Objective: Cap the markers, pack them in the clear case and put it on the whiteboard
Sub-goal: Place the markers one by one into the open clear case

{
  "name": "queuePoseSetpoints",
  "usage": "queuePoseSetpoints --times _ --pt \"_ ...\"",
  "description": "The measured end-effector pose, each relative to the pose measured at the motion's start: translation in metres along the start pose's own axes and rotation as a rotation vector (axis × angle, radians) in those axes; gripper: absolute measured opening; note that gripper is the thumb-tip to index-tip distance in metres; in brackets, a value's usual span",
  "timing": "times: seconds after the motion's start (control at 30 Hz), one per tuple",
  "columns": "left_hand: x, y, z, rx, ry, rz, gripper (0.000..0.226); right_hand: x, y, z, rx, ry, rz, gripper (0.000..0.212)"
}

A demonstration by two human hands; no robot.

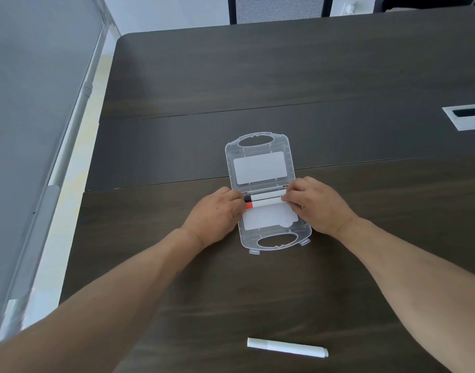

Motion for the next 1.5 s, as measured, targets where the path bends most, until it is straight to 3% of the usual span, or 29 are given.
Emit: queuePoseSetpoints --times 0.13,0.43,0.8,1.0,1.1,1.27,1.43,1.5 --pt "-0.004 -0.002 -0.003 0.014 -0.026 -0.025 0.006 -0.002 -0.002 0.000 0.009 -0.012 -0.031 0.012" --pt "-0.007 -0.005 -0.008 0.021 -0.091 -0.001 0.004 -0.005 -0.002 -0.001 0.086 -0.016 -0.014 0.013" --pt "-0.016 0.011 -0.013 -0.061 -0.070 -0.016 0.042 -0.022 0.020 0.019 0.094 -0.045 -0.064 0.021" --pt "-0.059 0.046 -0.051 -0.083 -0.034 -0.205 0.030 -0.030 0.065 0.062 -0.013 -0.096 -0.101 0.017" --pt "-0.061 0.086 -0.089 -0.008 0.047 -0.219 0.025 -0.022 0.096 0.085 -0.049 -0.130 -0.037 0.016" --pt "-0.021 0.146 -0.152 0.179 0.094 0.015 0.028 0.010 0.143 0.112 -0.057 -0.137 0.166 0.027" --pt "0.008 0.167 -0.165 0.167 0.065 0.097 0.025 0.043 0.173 0.118 -0.004 -0.118 0.394 0.054" --pt "0.013 0.167 -0.164 0.142 0.068 0.107 0.022 0.051 0.181 0.122 -0.030 -0.102 0.423 0.052"
Point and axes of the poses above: each hand's wrist, its own y-axis away from the middle knuckle, its own x-axis out of the palm, z = x × y, the point moved 10 cm from there along -y, towards the middle knuckle, and after that the axes turned 7 degrees about -y, right-handed, at the moved point
